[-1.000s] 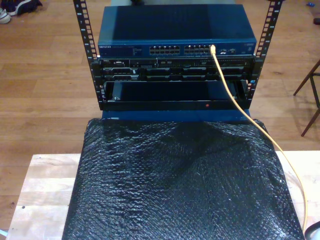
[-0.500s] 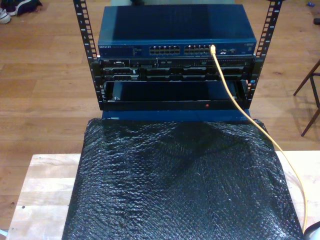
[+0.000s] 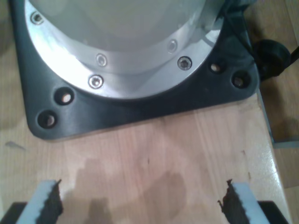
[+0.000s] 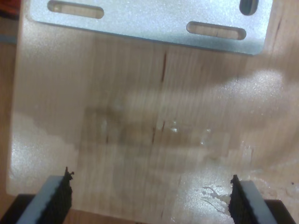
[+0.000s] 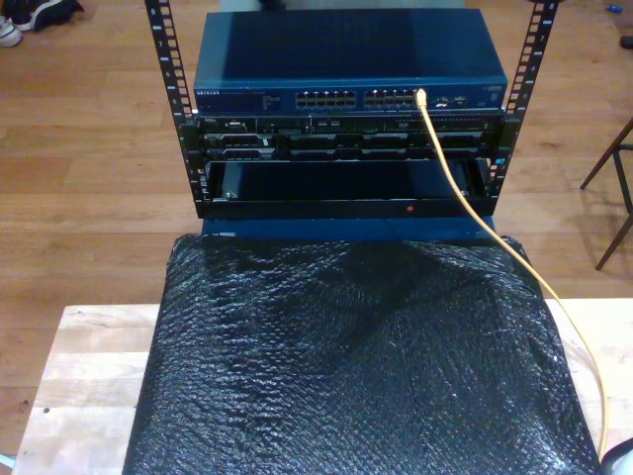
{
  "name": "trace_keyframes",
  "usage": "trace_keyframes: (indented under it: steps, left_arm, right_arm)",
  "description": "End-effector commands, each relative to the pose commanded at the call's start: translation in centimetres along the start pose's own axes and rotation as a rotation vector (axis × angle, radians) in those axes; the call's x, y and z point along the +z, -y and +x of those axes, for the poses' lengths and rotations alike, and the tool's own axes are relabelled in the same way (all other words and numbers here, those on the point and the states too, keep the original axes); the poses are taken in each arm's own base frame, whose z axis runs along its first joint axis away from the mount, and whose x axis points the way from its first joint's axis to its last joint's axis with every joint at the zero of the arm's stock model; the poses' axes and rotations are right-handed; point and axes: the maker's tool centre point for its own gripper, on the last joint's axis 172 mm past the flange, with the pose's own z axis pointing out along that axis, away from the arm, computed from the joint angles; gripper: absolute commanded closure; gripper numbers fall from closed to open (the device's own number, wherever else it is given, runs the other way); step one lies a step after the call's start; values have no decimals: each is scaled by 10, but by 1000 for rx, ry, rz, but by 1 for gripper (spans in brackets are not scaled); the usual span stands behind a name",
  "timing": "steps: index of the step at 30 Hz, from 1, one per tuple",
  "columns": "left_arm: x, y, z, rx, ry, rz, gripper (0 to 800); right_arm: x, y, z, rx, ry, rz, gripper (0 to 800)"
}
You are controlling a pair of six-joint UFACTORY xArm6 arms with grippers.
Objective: Grab the cable and plug it in
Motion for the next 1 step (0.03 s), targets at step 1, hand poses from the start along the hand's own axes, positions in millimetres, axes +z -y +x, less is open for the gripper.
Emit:
trace_keyframes:
  steps: [1]
  left_arm:
    - [0,0,0,0,0,0,0]
  right_arm:
    - [0,0,0,1,0,-1,2]
